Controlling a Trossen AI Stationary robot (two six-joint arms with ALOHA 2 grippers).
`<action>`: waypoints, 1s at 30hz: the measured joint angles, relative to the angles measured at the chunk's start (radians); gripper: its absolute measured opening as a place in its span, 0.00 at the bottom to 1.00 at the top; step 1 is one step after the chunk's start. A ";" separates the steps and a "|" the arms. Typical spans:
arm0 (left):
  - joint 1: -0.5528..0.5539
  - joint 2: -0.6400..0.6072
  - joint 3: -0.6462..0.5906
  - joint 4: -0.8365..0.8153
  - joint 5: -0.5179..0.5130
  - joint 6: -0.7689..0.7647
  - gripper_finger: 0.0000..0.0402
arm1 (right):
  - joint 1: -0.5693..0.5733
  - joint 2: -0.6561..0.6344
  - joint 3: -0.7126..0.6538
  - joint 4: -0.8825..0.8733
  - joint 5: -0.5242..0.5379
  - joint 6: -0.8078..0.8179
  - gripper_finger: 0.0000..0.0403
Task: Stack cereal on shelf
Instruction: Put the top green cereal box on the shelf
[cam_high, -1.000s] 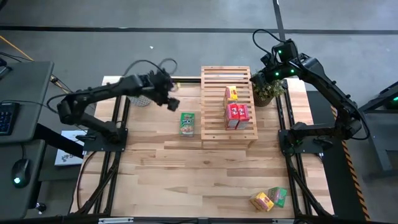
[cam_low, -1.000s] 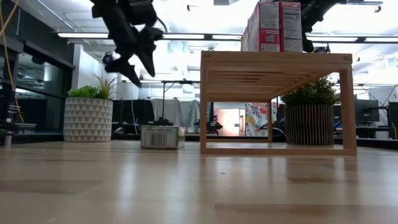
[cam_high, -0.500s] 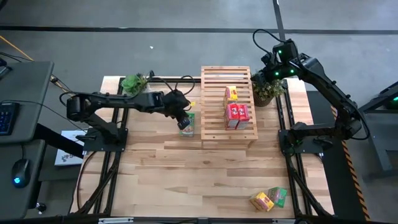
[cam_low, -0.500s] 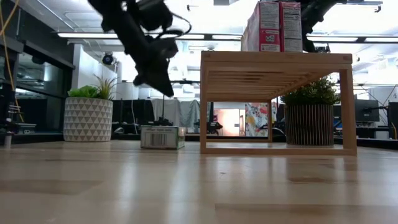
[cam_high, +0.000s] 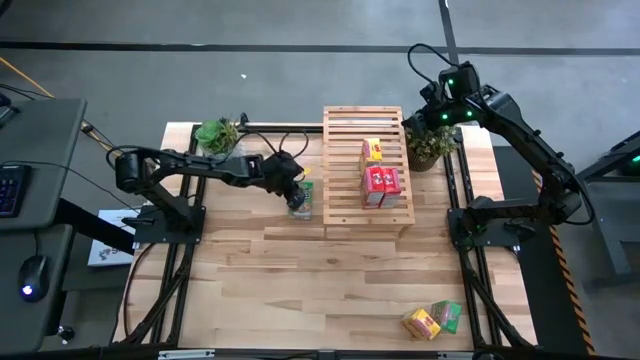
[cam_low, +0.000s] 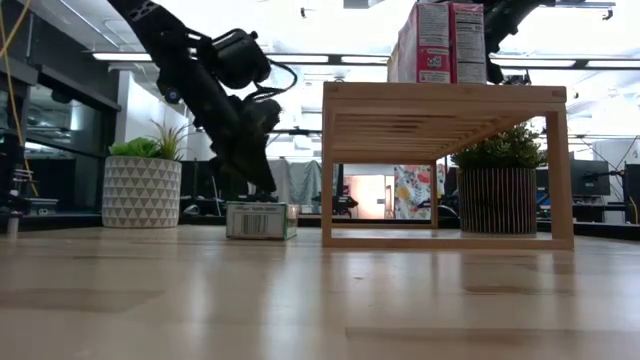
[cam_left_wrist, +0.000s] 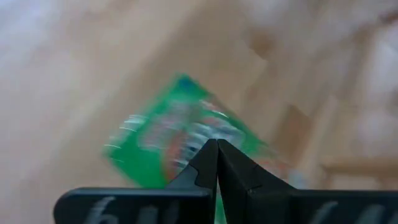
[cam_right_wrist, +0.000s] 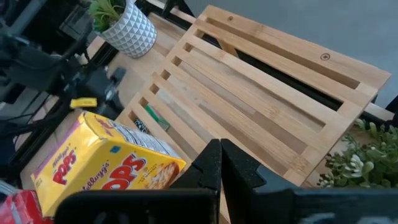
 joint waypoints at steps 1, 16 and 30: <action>-0.016 -0.001 0.001 0.012 0.012 0.000 0.00 | 0.000 0.000 0.000 0.000 0.000 0.001 0.00; -0.224 0.002 -0.006 -0.014 -0.207 -0.161 0.00 | 0.000 0.000 0.000 -0.001 0.000 0.004 0.00; -0.309 -0.010 -0.048 -0.189 -0.219 -0.185 0.00 | 0.000 0.000 0.000 -0.001 0.000 0.003 0.00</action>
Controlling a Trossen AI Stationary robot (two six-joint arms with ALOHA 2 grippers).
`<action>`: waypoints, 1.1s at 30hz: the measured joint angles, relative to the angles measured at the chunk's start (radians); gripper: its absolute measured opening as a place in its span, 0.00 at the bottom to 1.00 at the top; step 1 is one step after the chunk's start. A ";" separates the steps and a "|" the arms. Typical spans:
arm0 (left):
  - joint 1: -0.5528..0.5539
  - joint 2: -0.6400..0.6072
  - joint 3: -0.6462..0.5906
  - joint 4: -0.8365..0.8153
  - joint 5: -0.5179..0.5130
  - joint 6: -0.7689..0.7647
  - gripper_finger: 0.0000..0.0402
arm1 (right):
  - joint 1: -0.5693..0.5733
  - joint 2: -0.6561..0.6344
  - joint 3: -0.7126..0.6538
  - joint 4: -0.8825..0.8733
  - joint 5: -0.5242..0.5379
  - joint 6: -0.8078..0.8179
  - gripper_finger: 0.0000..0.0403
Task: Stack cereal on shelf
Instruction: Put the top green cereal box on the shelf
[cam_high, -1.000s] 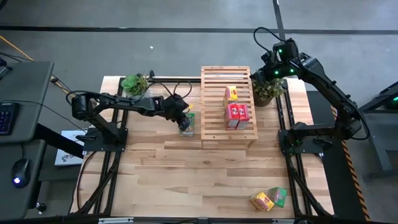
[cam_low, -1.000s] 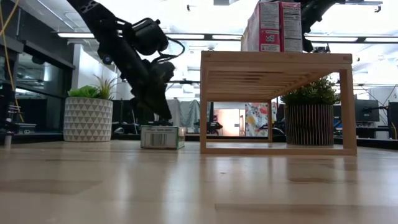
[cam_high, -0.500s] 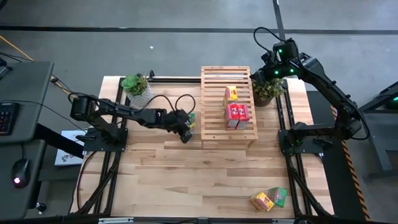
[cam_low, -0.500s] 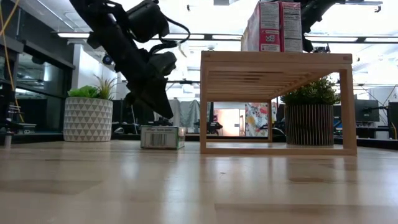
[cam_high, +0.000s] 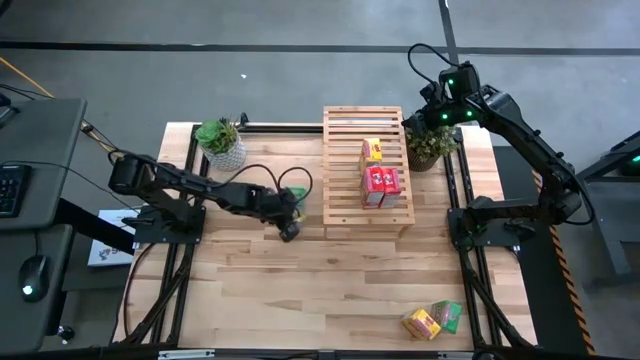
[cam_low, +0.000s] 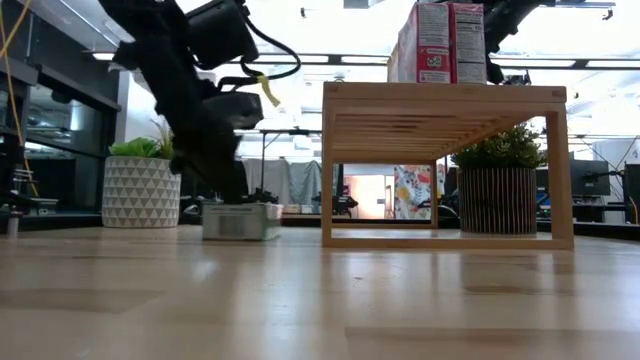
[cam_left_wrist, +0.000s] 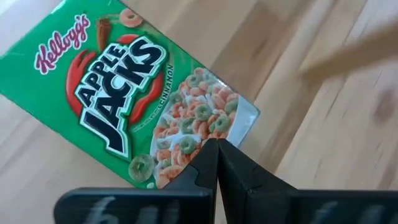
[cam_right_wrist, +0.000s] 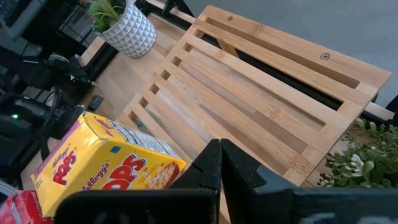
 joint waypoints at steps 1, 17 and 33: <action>-0.004 -0.005 0.000 -0.041 -0.001 0.023 0.00 | 0.000 0.000 0.000 0.000 0.000 0.000 0.00; 0.052 -0.272 0.008 -0.562 -0.141 0.413 0.00 | 0.000 0.000 0.000 0.001 0.000 -0.008 0.00; 0.013 -0.706 -0.331 -0.288 -0.203 -0.495 0.00 | 0.000 0.000 0.000 0.008 0.000 -0.028 0.00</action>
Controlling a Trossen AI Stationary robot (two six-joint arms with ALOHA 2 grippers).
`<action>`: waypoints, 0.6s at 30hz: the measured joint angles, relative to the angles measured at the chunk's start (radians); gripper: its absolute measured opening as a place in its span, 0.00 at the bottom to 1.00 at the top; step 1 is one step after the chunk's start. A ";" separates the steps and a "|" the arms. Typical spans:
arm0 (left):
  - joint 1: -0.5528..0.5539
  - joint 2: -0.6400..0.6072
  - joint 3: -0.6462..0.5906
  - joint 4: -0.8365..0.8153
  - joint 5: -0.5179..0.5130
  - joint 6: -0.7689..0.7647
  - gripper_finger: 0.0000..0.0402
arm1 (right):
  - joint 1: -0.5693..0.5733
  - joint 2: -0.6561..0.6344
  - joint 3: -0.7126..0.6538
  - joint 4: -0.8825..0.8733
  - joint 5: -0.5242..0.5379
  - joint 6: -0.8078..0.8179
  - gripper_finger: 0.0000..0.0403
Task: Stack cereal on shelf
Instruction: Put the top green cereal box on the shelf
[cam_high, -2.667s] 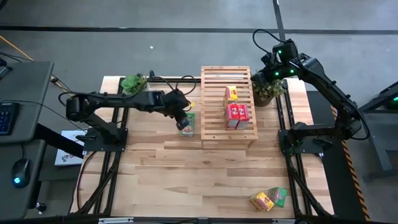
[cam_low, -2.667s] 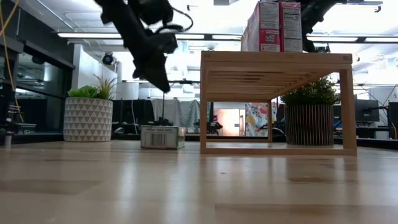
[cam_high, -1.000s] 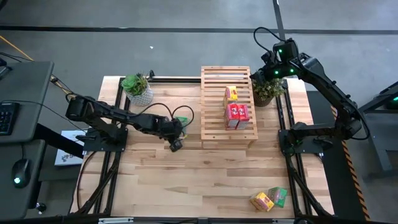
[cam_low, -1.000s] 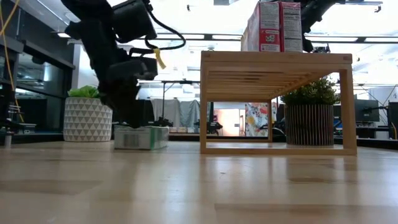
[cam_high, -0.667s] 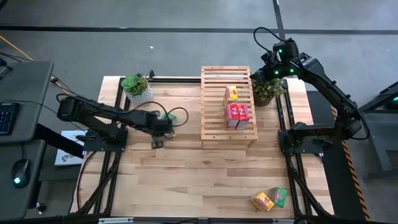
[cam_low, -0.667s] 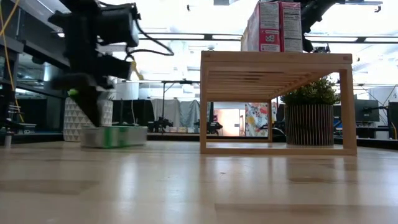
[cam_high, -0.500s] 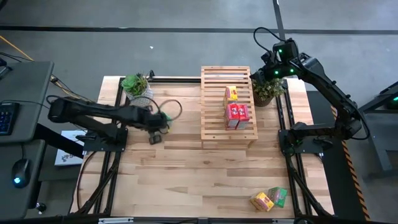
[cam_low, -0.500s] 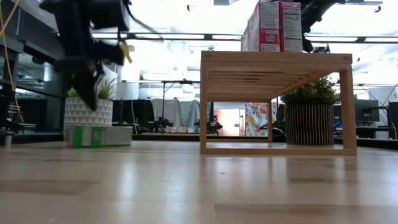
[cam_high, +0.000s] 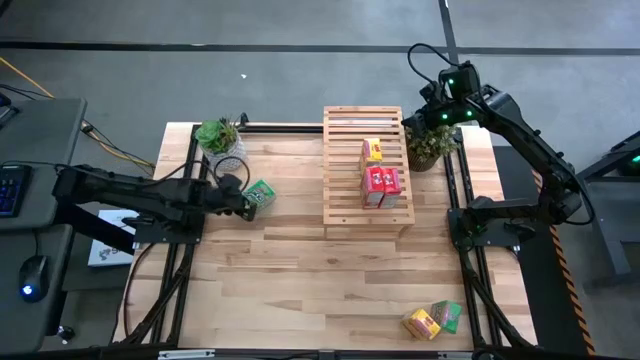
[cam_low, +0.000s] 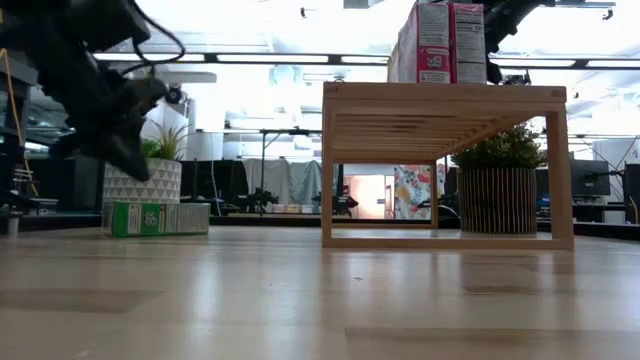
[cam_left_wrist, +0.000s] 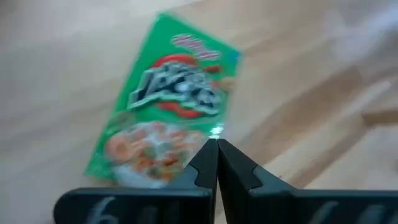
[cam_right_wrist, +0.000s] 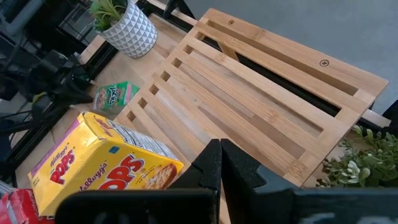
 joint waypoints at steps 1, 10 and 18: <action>0.000 -0.001 0.001 -0.044 0.002 -0.039 0.00 | 0.000 0.000 0.000 0.000 0.000 0.001 0.00; 0.007 0.028 0.072 -0.325 0.160 -0.046 0.00 | 0.000 0.000 0.000 0.000 0.000 0.001 0.00; 0.056 0.166 0.022 -0.147 0.178 -0.026 0.00 | 0.000 0.000 0.000 0.000 0.000 0.003 0.00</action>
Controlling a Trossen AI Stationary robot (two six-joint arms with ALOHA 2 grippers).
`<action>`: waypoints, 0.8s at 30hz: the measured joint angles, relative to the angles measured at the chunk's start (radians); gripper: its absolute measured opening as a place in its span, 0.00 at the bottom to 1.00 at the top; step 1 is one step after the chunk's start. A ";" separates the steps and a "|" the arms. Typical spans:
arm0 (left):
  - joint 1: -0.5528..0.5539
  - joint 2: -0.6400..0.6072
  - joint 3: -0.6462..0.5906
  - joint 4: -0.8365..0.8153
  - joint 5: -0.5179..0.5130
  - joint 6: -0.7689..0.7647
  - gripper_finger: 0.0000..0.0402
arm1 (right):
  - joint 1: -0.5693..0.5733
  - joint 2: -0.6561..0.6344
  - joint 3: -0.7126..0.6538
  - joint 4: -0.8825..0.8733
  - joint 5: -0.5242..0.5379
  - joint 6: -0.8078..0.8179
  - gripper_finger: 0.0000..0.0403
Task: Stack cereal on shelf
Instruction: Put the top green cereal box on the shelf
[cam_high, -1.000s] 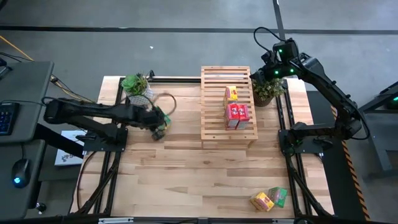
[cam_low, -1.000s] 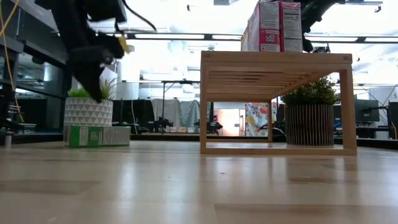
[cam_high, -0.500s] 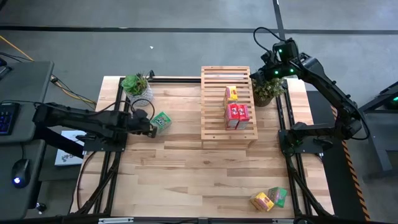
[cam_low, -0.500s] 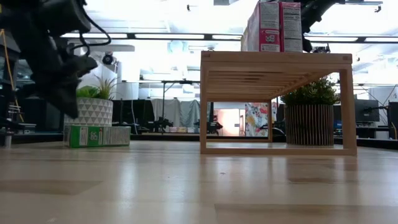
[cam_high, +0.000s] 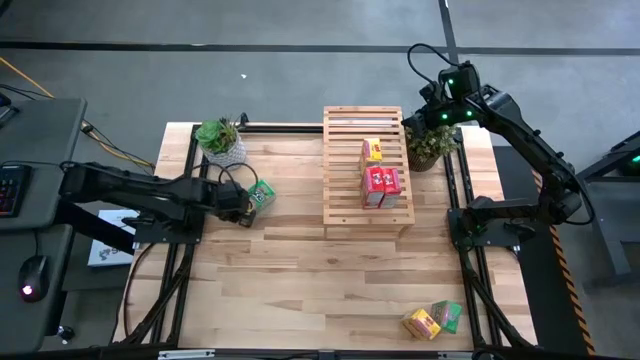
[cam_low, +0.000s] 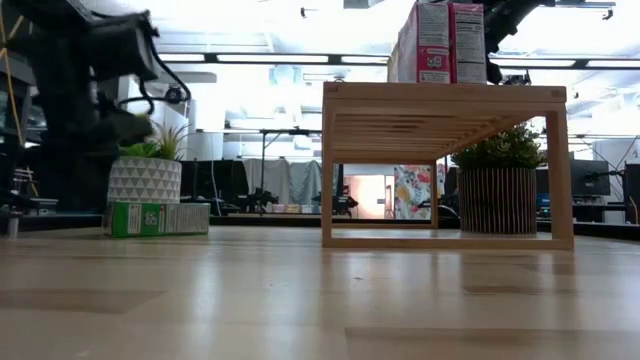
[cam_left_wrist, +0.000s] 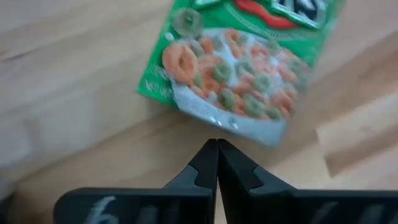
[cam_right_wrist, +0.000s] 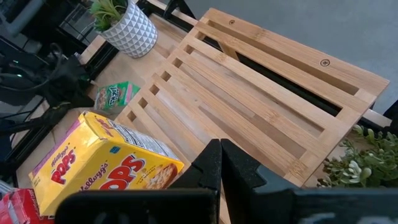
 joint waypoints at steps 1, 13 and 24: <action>0.009 0.024 0.000 0.017 -0.012 0.007 0.00 | 0.000 0.000 0.000 0.000 0.000 0.000 0.00; 0.190 0.281 0.051 0.392 -0.019 0.204 0.00 | 0.000 0.000 0.000 0.000 0.000 0.018 0.00; 0.154 0.260 0.256 0.144 -0.162 0.431 0.00 | 0.000 0.000 0.000 0.000 0.000 0.025 0.00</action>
